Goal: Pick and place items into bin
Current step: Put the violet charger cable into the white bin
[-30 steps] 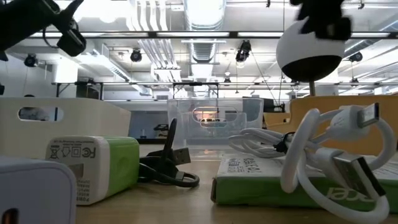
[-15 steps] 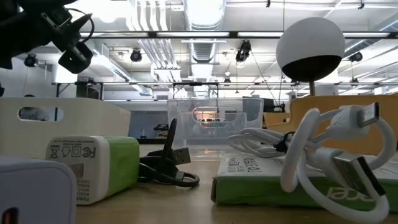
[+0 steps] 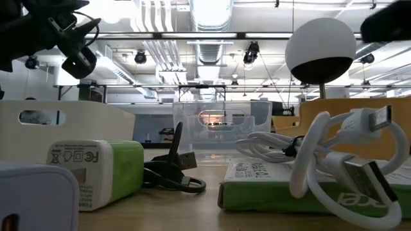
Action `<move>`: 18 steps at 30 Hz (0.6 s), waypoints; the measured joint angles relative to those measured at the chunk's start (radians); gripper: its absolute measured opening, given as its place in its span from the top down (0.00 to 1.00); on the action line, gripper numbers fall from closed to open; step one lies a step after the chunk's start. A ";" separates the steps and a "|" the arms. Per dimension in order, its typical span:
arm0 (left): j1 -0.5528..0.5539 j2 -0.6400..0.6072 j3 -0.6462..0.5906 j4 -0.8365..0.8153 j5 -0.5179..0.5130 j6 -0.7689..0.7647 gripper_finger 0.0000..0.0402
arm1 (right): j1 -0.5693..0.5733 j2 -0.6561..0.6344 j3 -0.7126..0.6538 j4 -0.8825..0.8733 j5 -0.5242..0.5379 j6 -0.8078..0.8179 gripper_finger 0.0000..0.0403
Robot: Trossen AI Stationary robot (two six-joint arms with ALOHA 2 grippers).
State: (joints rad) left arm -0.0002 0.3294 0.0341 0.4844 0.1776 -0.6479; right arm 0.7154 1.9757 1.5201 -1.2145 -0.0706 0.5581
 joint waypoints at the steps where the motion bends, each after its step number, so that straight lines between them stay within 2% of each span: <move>1: 0.000 0.001 0.000 0.001 -0.009 0.000 0.71 | -0.006 -0.011 -0.034 0.030 0.008 -0.014 0.41; 8: 0.000 0.000 0.000 0.002 -0.023 0.003 0.71 | -0.035 -0.050 -0.211 0.190 0.041 -0.085 0.49; 14: 0.000 -0.003 0.000 0.001 -0.027 0.001 0.71 | -0.035 -0.037 -0.251 0.243 0.045 -0.156 0.53; 18: 0.000 0.000 0.000 0.001 -0.044 0.001 0.71 | -0.045 -0.036 -0.270 0.286 0.052 -0.144 0.55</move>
State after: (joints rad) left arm -0.0002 0.3290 0.0341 0.4855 0.1339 -0.6468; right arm 0.6700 1.9396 1.2499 -0.9289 -0.0185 0.4138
